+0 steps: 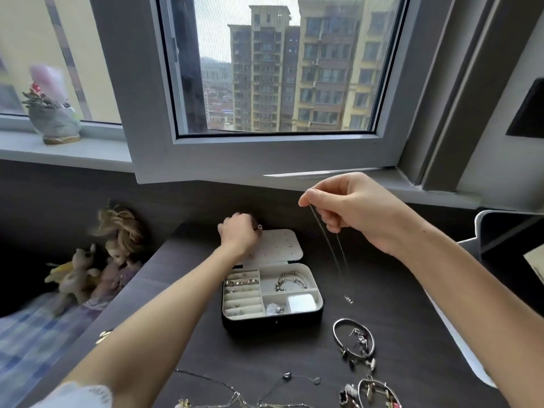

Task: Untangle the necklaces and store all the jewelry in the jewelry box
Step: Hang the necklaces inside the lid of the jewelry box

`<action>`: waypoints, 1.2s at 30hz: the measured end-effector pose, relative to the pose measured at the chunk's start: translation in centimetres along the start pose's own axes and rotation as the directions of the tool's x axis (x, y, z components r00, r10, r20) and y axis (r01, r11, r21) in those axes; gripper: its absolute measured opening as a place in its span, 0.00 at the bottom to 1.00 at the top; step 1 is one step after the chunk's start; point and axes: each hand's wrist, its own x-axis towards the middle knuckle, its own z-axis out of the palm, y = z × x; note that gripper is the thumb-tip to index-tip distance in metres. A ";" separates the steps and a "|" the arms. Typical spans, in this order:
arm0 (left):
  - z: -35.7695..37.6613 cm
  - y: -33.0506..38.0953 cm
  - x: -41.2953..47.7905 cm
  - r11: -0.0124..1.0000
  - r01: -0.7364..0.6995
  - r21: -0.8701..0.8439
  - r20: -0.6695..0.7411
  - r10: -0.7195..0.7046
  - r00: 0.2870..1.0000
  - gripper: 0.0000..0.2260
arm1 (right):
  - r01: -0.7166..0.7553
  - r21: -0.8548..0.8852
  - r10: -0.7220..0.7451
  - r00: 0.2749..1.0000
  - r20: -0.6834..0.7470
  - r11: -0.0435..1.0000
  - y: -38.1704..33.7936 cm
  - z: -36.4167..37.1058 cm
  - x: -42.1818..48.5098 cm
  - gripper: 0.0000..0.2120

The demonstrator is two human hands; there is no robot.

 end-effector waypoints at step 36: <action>2.5 2.1 1.2 0.992 -0.059 -0.108 0.044 0.064 0.997 0.06 | -0.051 -0.002 0.051 0.998 -0.023 0.999 1.6 -1.3 -0.6 0.09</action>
